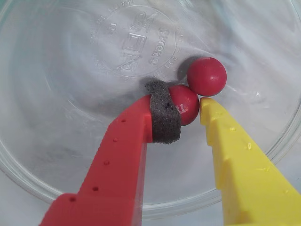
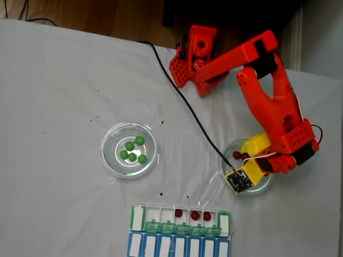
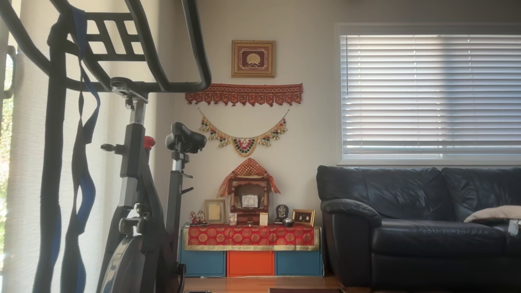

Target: Sort medicines into box.

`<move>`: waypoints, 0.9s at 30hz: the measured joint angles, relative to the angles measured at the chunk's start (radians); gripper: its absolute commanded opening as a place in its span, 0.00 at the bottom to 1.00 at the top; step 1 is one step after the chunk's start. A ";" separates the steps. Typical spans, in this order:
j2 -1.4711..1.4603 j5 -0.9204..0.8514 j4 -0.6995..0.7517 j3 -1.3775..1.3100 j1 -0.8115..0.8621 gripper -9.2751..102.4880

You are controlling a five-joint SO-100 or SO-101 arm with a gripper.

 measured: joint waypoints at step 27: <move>0.163 -0.031 -0.112 0.044 0.086 0.10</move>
